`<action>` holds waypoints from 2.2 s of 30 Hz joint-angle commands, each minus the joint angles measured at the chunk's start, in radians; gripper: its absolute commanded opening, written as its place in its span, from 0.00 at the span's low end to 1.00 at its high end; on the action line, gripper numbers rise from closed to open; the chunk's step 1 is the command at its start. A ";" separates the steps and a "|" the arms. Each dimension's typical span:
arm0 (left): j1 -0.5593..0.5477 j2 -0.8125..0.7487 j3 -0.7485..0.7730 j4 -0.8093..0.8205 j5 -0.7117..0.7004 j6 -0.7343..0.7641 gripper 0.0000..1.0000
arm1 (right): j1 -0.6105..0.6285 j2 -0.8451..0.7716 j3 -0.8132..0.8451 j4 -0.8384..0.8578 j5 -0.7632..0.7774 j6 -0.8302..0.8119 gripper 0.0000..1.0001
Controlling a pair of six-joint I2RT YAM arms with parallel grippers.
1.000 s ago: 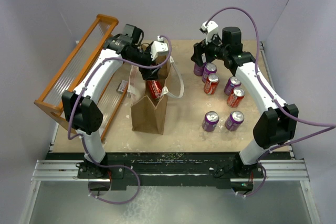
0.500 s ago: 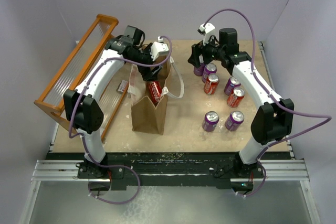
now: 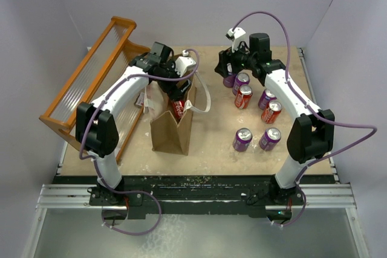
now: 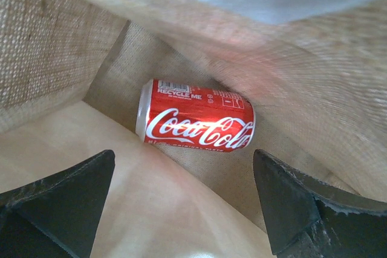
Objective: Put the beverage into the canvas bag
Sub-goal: Pick up the drink from the canvas bag.
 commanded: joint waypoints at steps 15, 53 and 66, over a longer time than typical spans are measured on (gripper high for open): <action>-0.058 0.075 -0.137 0.172 -0.303 -0.434 0.99 | 0.005 -0.051 -0.079 0.016 0.022 -0.007 0.80; -0.065 0.039 -0.278 0.461 -0.134 -0.376 0.46 | 0.005 -0.123 -0.137 0.011 0.073 -0.066 0.79; -0.014 -0.102 -0.125 0.307 0.009 -0.227 0.00 | 0.005 -0.168 -0.146 0.006 0.061 -0.091 0.79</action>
